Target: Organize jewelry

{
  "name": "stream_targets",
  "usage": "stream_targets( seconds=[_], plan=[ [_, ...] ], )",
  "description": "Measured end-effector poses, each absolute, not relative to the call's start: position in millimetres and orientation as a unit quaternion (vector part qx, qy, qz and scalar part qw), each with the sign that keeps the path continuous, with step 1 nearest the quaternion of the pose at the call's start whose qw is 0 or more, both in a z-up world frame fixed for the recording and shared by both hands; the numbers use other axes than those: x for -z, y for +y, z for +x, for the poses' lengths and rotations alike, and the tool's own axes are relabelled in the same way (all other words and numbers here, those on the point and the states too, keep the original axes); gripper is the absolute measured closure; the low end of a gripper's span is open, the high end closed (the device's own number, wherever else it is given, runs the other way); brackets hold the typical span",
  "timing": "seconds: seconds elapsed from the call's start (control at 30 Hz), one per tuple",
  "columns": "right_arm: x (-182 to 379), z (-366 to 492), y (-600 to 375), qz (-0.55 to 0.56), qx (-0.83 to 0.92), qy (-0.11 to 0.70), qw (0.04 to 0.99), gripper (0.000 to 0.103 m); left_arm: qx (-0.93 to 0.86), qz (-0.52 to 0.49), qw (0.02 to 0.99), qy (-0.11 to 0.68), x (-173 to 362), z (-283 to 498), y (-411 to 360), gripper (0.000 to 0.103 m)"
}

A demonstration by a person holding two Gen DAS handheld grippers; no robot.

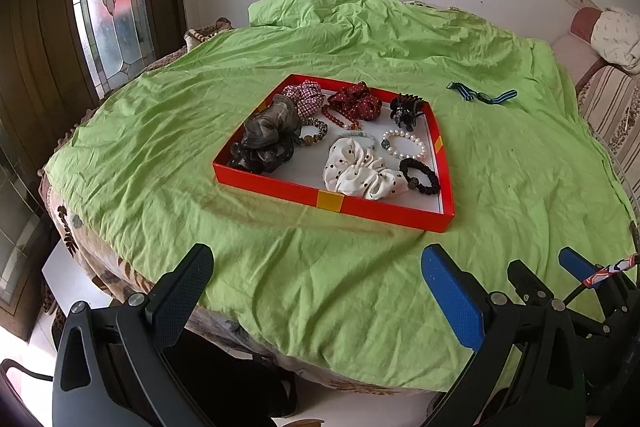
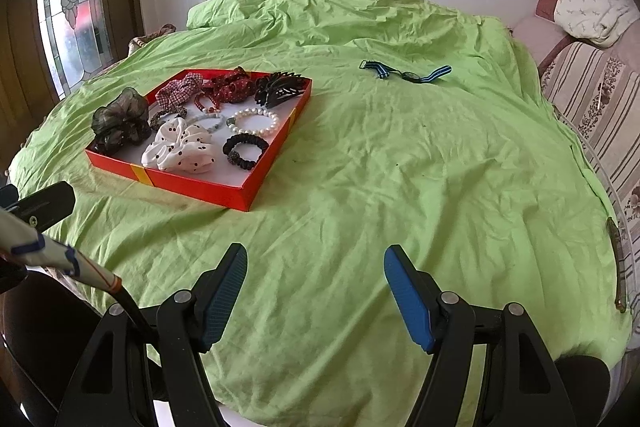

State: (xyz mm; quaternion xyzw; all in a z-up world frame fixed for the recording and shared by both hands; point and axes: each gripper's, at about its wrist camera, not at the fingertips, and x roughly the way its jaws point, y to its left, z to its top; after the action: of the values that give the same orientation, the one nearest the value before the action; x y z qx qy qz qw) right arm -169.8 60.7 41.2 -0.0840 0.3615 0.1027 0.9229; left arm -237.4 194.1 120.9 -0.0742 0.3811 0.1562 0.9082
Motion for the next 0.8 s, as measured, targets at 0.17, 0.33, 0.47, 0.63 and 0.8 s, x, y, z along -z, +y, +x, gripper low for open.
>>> stream_targets(
  seconds=[0.17, 0.33, 0.47, 0.63, 0.8],
  plan=[
    [-41, -171, 62, -0.088, -0.106, 0.362, 0.922, 0.028, -0.153, -0.075, 0.907, 0.384, -120, -236, 194, 0.0],
    [-41, -171, 63, -0.089, -0.104, 0.36, 0.923, 0.027, -0.151, -0.077, 0.904, 0.392, -117, -234, 195, 0.0],
    [-39, -170, 63, -0.089, -0.104, 0.362, 0.922, 0.027, -0.152, -0.079, 0.902, 0.396, -115, -233, 197, 0.0],
    [-38, -170, 61, -0.088, -0.109, 0.363, 0.921, 0.027, -0.159, -0.077, 0.9, 0.399, -115, -231, 199, 0.0],
    [-37, -167, 55, -0.077, -0.116, 0.363, 0.921, 0.027, -0.168, -0.078, 0.896, 0.403, -117, -226, 201, 0.0]
  ],
)
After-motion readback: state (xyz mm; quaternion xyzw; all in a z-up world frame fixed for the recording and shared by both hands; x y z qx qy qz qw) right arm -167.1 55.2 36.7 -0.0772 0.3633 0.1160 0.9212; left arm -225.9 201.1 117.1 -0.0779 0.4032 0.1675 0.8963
